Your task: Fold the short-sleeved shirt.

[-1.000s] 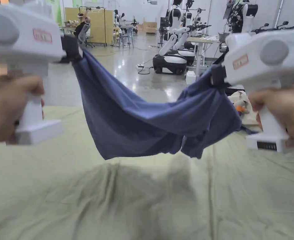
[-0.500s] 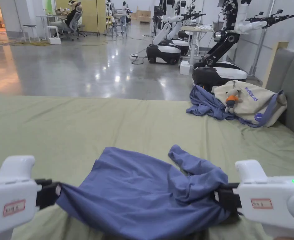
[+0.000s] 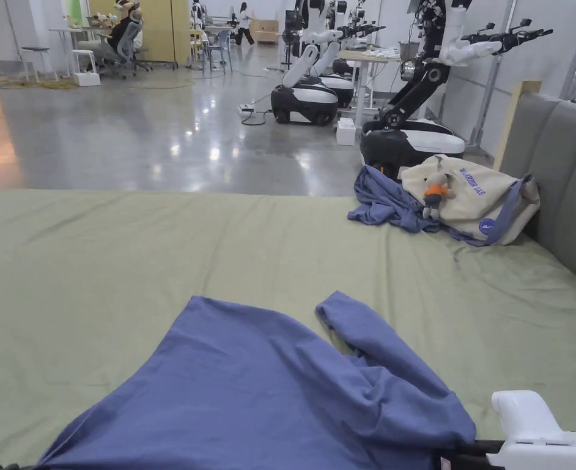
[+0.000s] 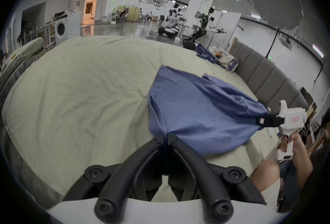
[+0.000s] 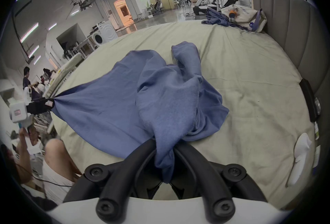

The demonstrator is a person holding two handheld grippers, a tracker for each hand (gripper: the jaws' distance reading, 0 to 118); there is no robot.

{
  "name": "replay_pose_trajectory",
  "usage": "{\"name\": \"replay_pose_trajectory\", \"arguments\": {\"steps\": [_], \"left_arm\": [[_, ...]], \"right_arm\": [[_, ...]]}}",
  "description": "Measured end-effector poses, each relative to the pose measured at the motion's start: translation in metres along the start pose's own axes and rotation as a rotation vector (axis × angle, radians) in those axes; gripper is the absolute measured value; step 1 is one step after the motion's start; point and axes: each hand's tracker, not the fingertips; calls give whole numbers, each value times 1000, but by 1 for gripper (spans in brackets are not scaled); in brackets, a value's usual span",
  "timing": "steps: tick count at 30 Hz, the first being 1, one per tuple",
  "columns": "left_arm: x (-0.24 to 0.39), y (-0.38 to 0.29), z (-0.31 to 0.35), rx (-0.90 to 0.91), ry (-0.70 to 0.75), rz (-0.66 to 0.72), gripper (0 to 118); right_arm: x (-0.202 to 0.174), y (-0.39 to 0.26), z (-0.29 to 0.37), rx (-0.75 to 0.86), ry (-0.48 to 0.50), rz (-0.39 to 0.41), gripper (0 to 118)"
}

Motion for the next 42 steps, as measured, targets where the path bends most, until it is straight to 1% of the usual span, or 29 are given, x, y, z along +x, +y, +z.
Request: {"name": "replay_pose_trajectory", "arguments": {"steps": [2, 3, 4, 5, 6, 7, 8, 10, 12, 13, 15, 17, 18, 19, 21, 22, 23, 24, 25, 26, 31, 34, 35, 36, 37, 38, 39, 40, 42], "left_arm": [[4, -8, -3, -2, -1, -3, 4], [4, -10, -4, -1, -2, -8, 4], [2, -11, -6, 7, -7, -10, 13], [2, -12, -6, 28, 5, -14, 44], [0, -9, -4, 52, 23, -1, 85], [-4, -7, 0, 75, 20, 22, 100], [-6, -5, 8, 162, 12, 18, 100], [-3, 4, 26, 333, 102, -71, 100], [-3, 11, 40, 484, 121, -144, 105], [1, 14, 47, 554, 152, -172, 107], [3, 13, 58, 664, 183, -162, 107], [6, 6, 65, 685, 237, -139, 107], [7, 0, 67, 646, 230, -108, 100], [7, -8, 70, 621, 195, -87, 95], [14, -26, 74, 618, 191, -96, 74], [17, -33, 73, 600, 240, -121, 1], [21, -42, 78, 630, 268, -142, 0], [21, -46, 79, 564, 197, -186, 0], [21, -47, 78, 542, 161, -196, 0], [22, -49, 78, 555, 183, -173, 0], [9, -46, 72, 562, 149, -131, 0], [4, -19, 52, 563, 120, -138, 0], [1, -1, 40, 535, 79, -176, 3], [-2, 16, 27, 518, 48, -205, 27], [-2, 42, 6, 492, 18, -238, 95], [-3, 65, -13, 427, 1, -253, 118], [-5, 90, -40, 369, -5, -264, 118], [-5, 119, -68, 389, -31, -283, 118], [11, 164, -127, 317, -24, -278, 118]], "right_arm": [[-8, -7, -4, 5, -74, 83, 6], [-10, -9, -6, 4, -94, 91, 16], [-12, -12, -7, 12, -107, 85, 41], [-12, -14, -6, 28, -113, 90, 65], [-11, -15, -3, 48, -122, 84, 76], [-11, -15, 6, 124, -137, 72, 81], [-14, -14, 16, 199, -159, 83, 87], [-22, -6, 48, 341, -214, 115, 101], [-36, -8, 82, 556, -256, 137, 105], [-44, -10, 98, 645, -282, 152, 110], [-61, -20, 119, 735, -347, 181, 112], [-78, -40, 129, 763, -411, 220, 110], [-86, -53, 130, 757, -441, 226, 103], [-93, -67, 131, 744, -420, 223, 96], [-105, -86, 130, 732, -407, 222, 73], [-109, -92, 125, 716, -441, 187, 2], [-113, -101, 129, 746, -470, 158, 2], [-111, -103, 132, 724, -320, 169, 2], [-112, -102, 131, 690, -287, 162, 2], [-110, -99, 120, 687, -331, 143, 2], [-111, -92, 114, 702, -328, 157, 2], [-107, -89, 110, 685, -311, 150, 2], [-106, -89, 110, 677, -301, 151, 2], [-105, -89, 109, 671, -295, 150, 2], [-103, -88, 109, 663, -294, 146, 2], [-101, -90, 106, 652, -284, 145, 2], [-99, -90, 104, 642, -278, 146, 2], [-98, -88, 104, 634, -278, 146, 2], [-96, -87, 100, 620, -277, 149, 2]]}}
